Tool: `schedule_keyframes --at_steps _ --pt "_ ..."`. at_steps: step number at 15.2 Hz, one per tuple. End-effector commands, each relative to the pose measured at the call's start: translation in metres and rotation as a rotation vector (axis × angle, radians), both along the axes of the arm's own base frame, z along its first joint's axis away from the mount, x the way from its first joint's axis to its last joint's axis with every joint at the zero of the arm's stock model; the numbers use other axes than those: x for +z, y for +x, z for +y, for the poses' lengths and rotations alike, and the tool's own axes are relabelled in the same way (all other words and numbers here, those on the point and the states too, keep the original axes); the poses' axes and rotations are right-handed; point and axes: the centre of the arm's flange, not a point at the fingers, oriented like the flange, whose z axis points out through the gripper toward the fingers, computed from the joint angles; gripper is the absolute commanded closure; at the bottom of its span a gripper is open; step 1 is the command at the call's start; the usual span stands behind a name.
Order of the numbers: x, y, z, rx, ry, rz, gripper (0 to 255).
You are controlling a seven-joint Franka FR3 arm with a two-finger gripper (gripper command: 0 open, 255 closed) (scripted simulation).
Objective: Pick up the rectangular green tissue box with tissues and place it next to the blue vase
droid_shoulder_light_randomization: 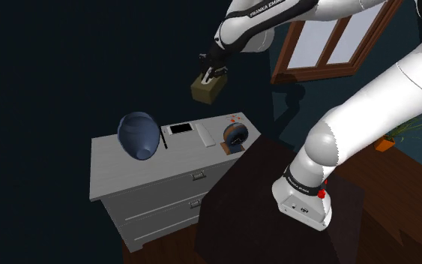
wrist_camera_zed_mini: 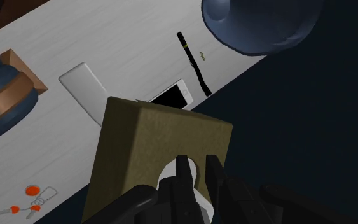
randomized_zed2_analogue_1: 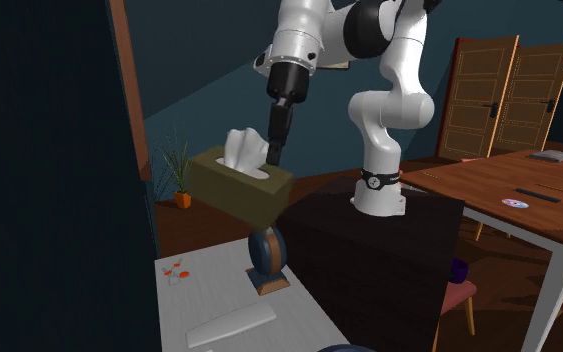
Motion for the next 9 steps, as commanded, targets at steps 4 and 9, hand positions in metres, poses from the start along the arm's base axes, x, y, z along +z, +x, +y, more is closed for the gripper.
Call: schedule_keyframes --at_steps 4,9 --pt "-0.002 0.017 0.065 -0.002 0.001 0.000 255" --pt "-0.023 0.023 0.087 -0.002 0.001 0.000 255"
